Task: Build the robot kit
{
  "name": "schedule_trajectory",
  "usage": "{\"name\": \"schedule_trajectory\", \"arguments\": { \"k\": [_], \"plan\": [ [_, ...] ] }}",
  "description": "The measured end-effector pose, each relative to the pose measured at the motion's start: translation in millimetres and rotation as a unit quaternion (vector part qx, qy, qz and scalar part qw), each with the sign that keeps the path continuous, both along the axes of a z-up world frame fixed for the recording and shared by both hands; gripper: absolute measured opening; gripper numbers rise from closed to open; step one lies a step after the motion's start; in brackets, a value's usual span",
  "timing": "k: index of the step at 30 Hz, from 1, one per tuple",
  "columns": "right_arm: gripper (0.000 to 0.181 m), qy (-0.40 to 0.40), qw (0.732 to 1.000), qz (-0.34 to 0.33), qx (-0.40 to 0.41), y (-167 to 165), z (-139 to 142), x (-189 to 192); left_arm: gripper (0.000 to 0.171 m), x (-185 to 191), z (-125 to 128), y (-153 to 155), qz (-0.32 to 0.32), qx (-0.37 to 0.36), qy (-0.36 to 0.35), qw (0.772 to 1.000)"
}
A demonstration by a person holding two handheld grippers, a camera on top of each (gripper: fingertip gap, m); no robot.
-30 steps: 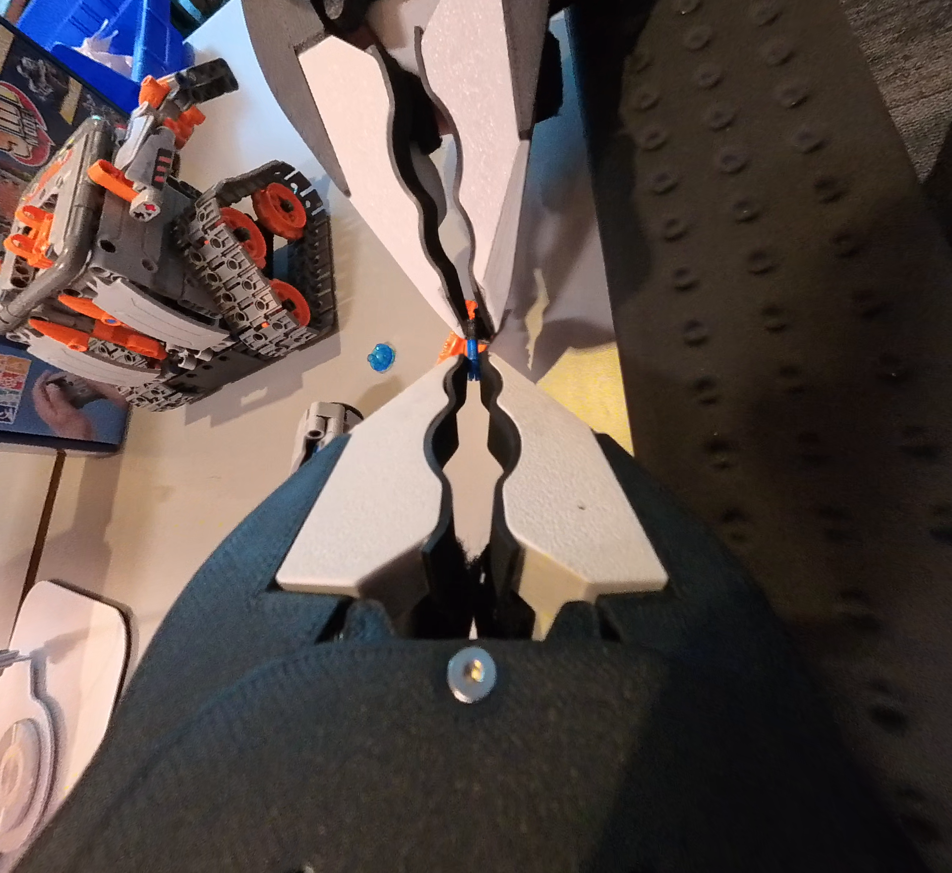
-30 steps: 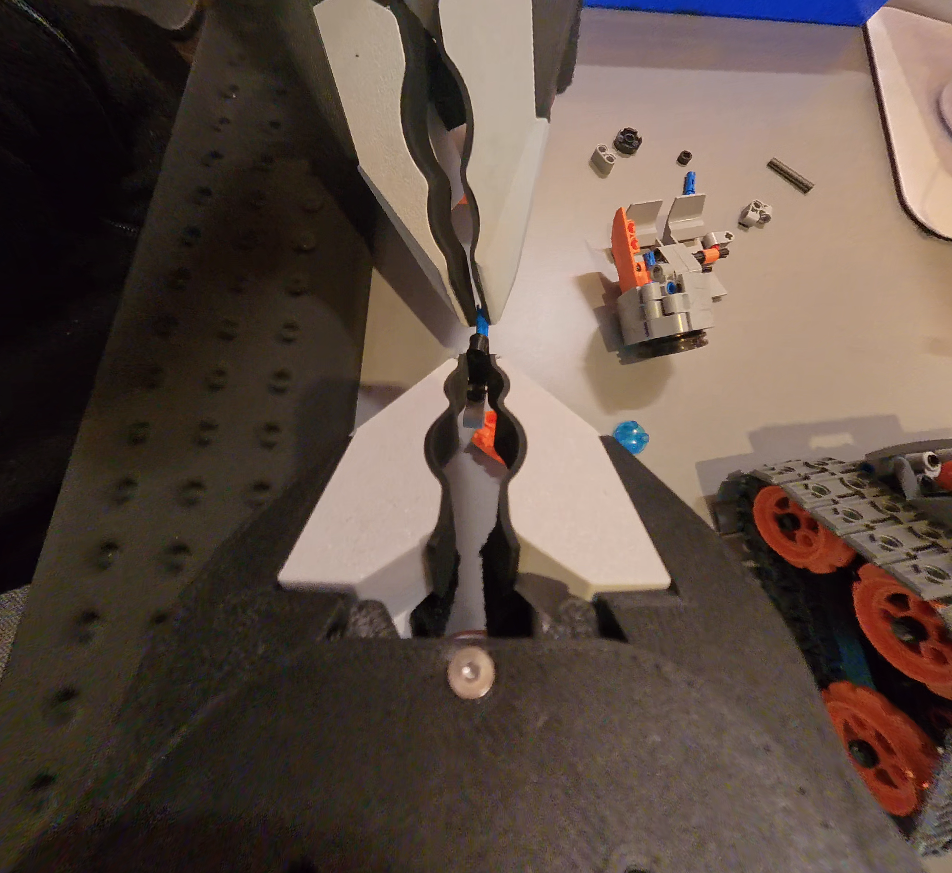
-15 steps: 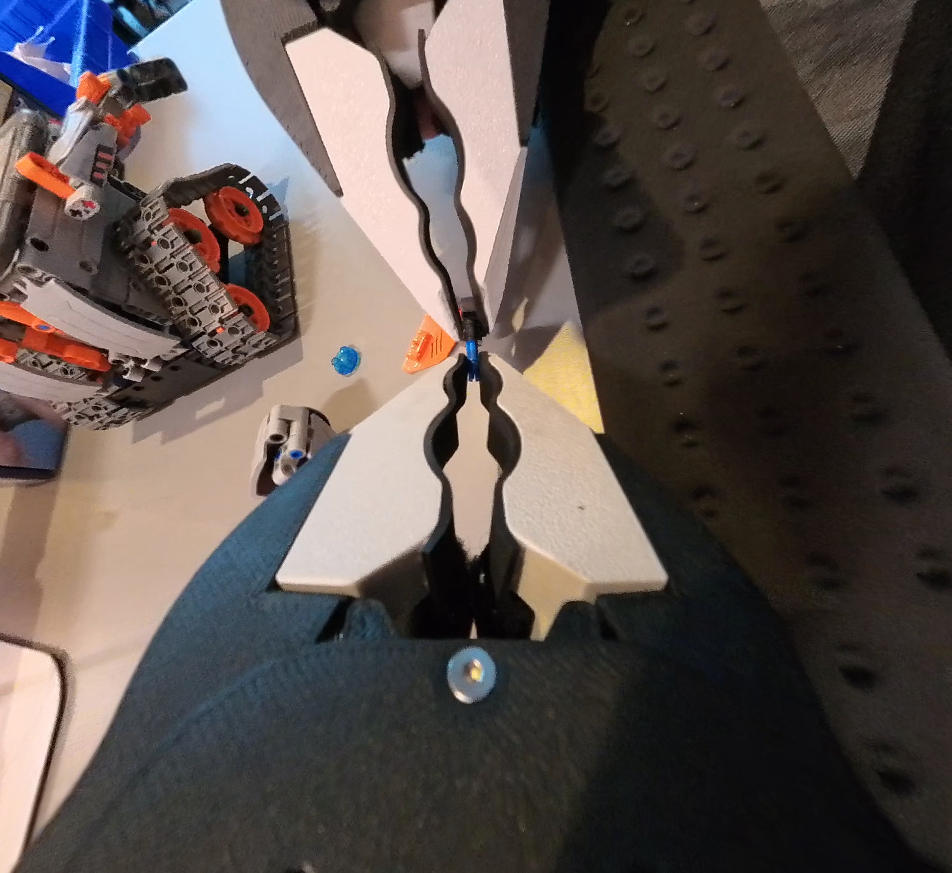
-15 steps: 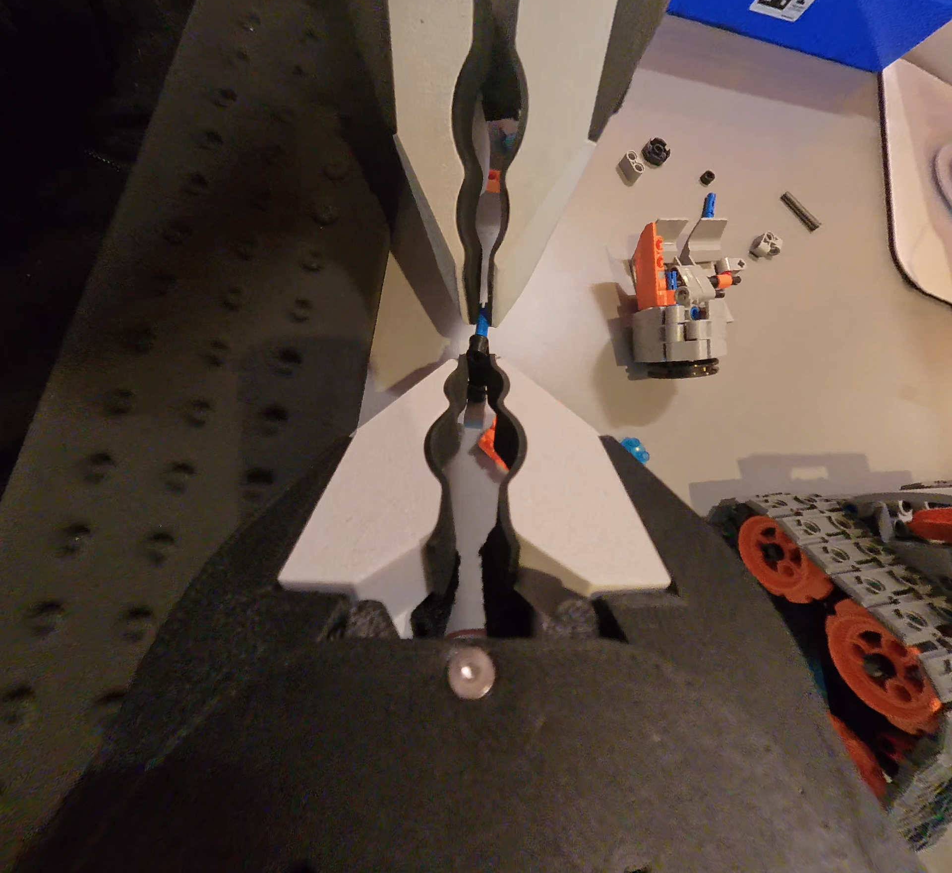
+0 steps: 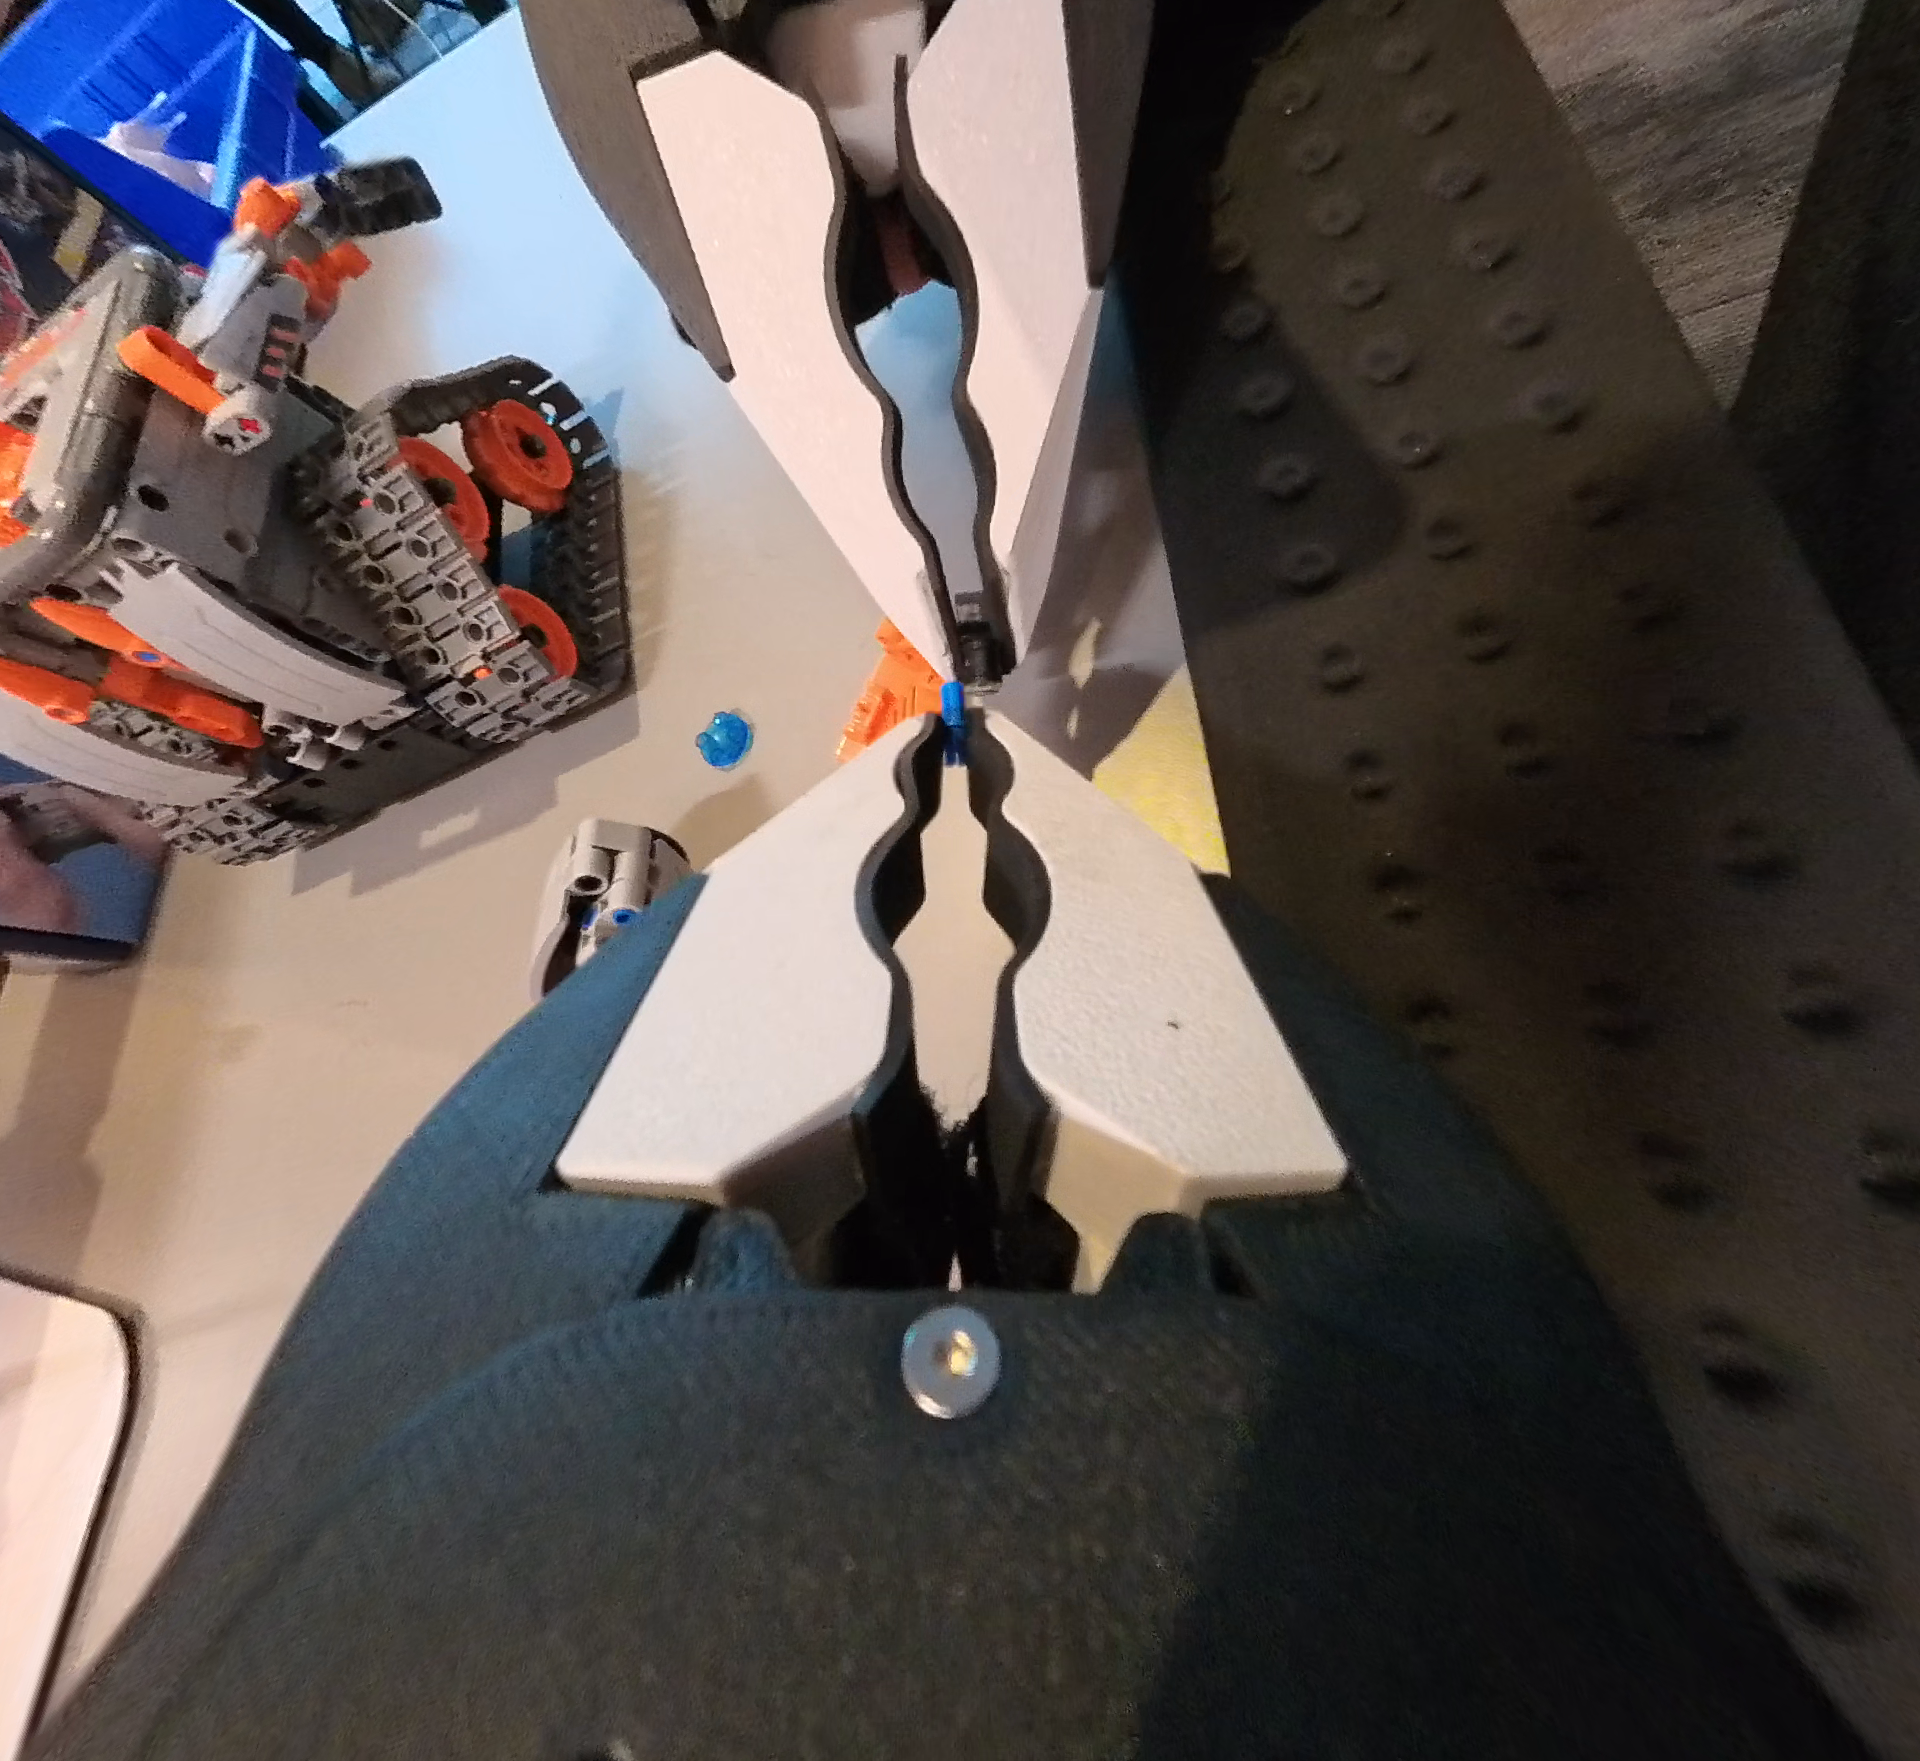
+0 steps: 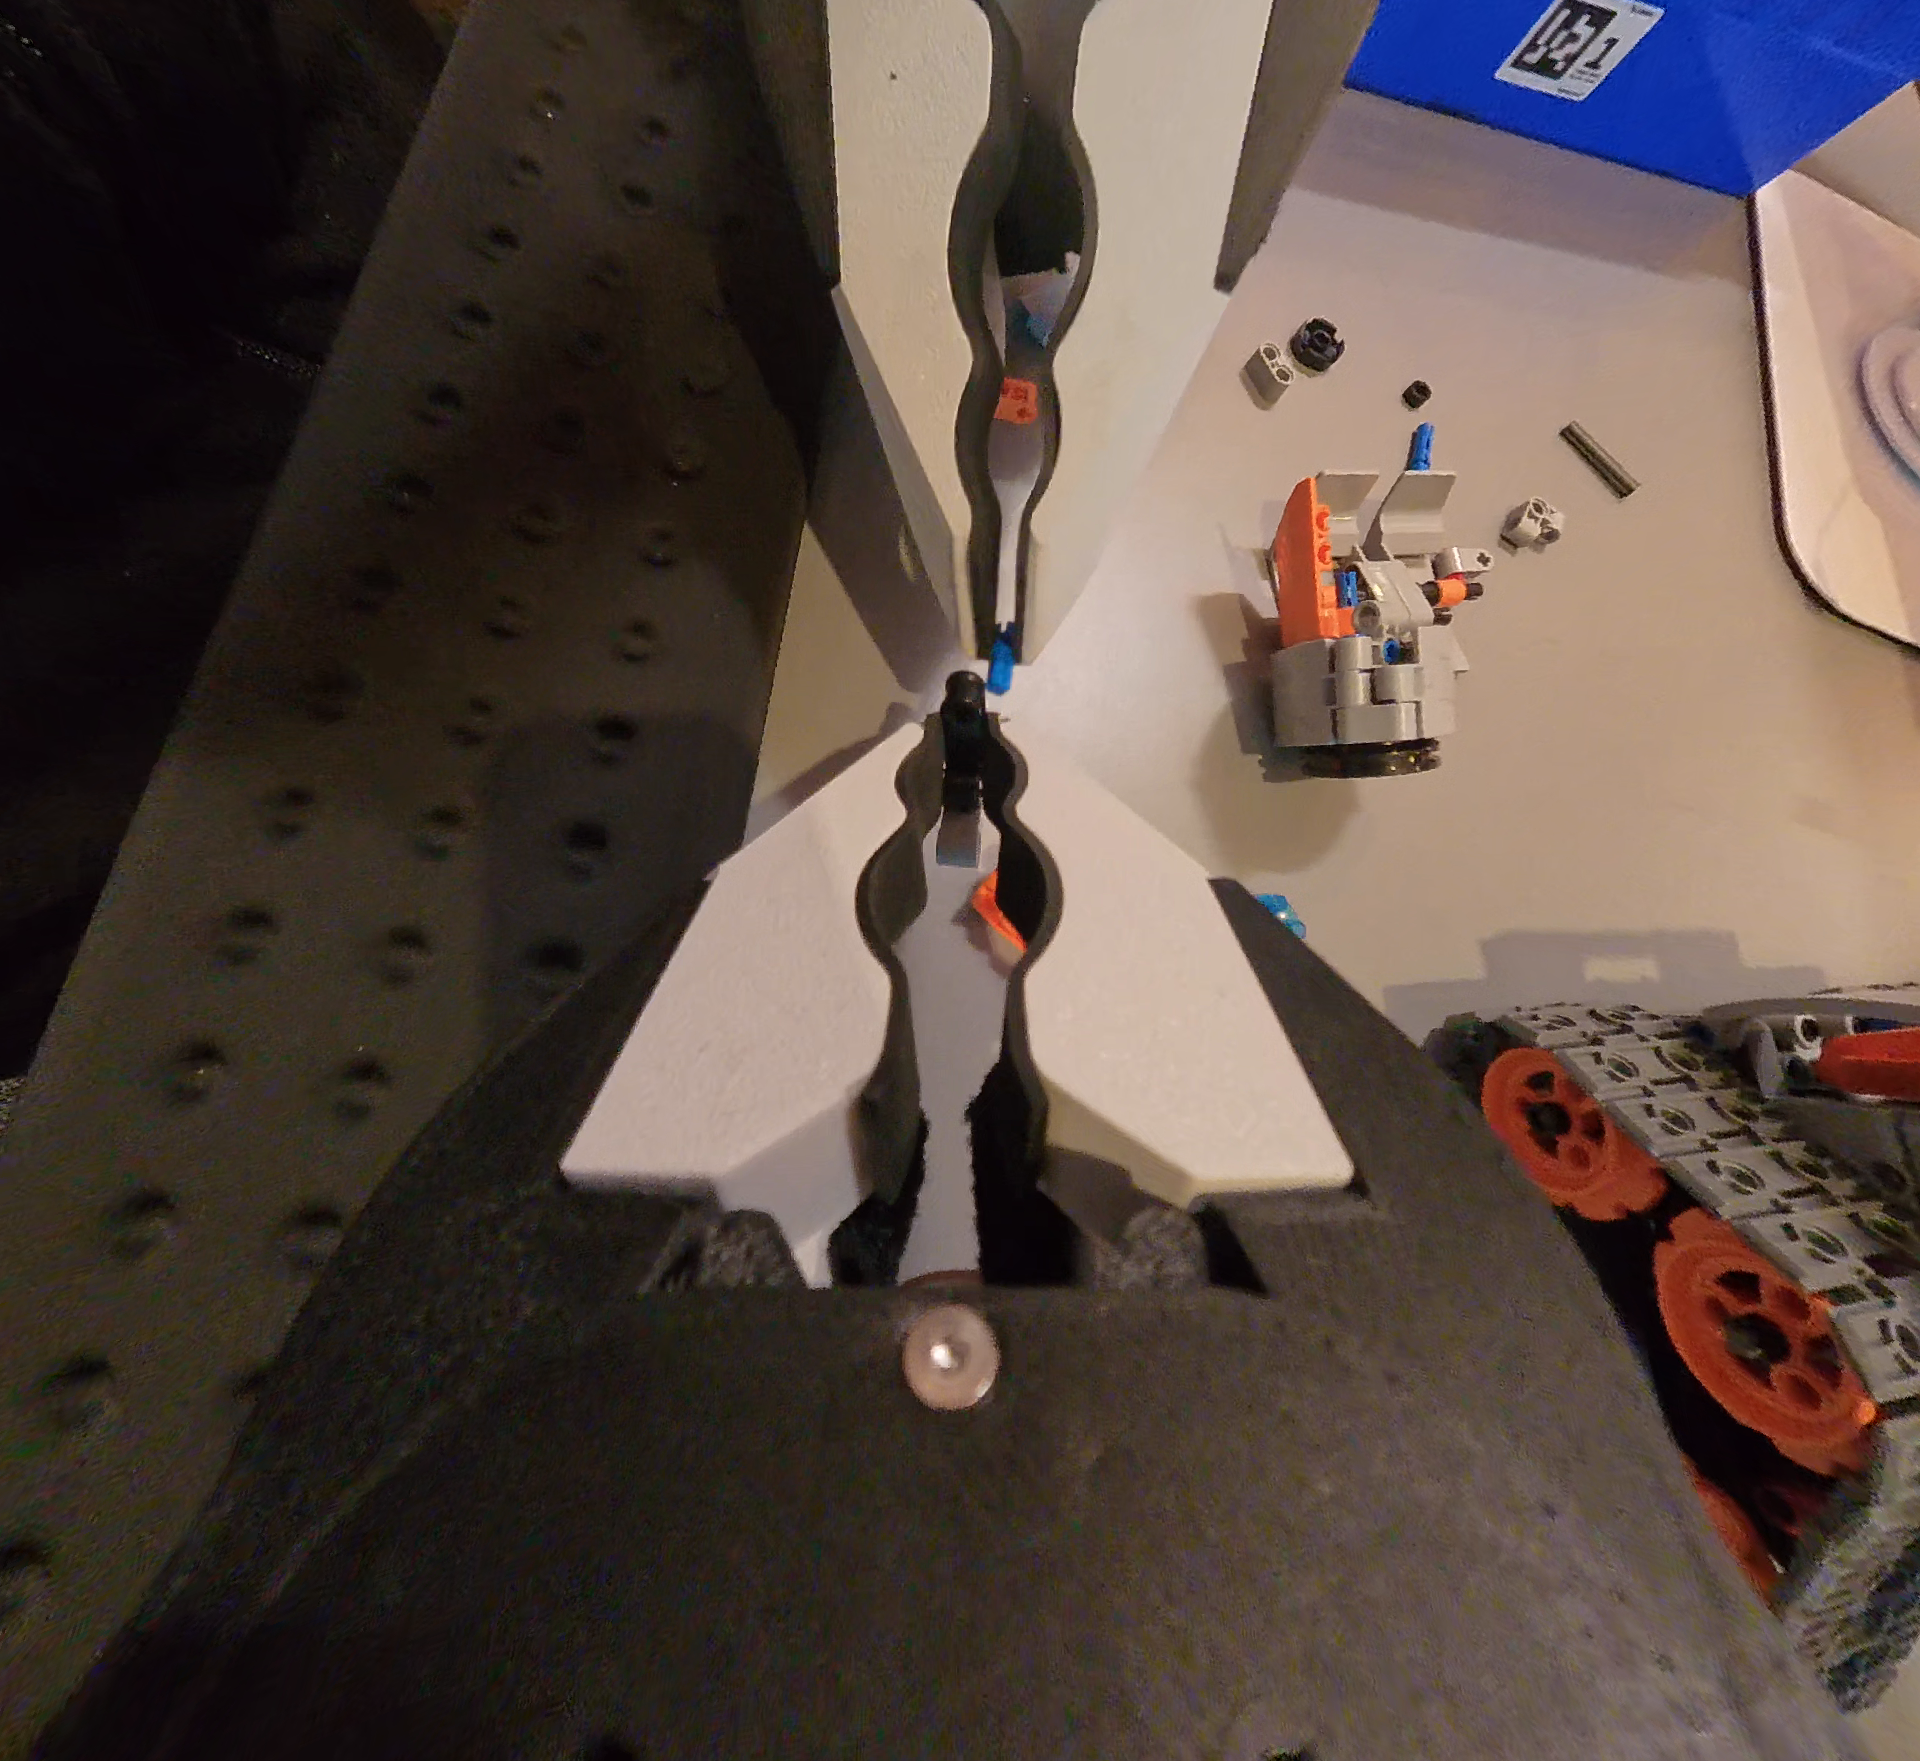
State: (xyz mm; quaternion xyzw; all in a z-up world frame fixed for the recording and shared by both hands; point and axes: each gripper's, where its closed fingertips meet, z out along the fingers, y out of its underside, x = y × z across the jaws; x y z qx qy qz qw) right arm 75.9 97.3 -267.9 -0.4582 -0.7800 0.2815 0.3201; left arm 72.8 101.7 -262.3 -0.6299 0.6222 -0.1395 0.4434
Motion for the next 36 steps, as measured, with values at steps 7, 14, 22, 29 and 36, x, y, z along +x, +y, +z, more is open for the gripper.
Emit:
{"name": "schedule_trajectory", "arguments": {
  "k": [7, 14, 22, 29, 36],
  "plan": [
    [0.004, 0.009, 1.0, -0.012, -0.004, 4.5, 3.8, -0.4, 0.002, 0.1, 1.4, -0.1, 0.003, 0.001, 0.0, 1.0],
    [0.004, 0.007, 1.0, -0.014, -0.002, 4.9, 2.1, -1.2, 0.002, -0.1, 0.2, -0.1, 0.006, 0.005, 0.005, 1.0],
    [0.003, -0.009, 1.0, -0.015, 0.001, 4.8, -3.7, -0.7, 0.001, 0.6, -4.9, -0.2, 0.006, 0.035, 0.037, 0.999],
    [0.004, -0.015, 0.999, -0.026, -0.033, 7.9, -4.1, 0.3, 0.001, 1.1, -4.5, 4.5, 0.022, 0.122, 0.084, 0.989],
    [0.003, -0.006, 0.996, -0.032, -0.079, 10.4, 0.5, 1.2, 0.001, 2.3, 0.7, 8.2, 0.037, 0.197, 0.108, 0.974]
  ]
}}
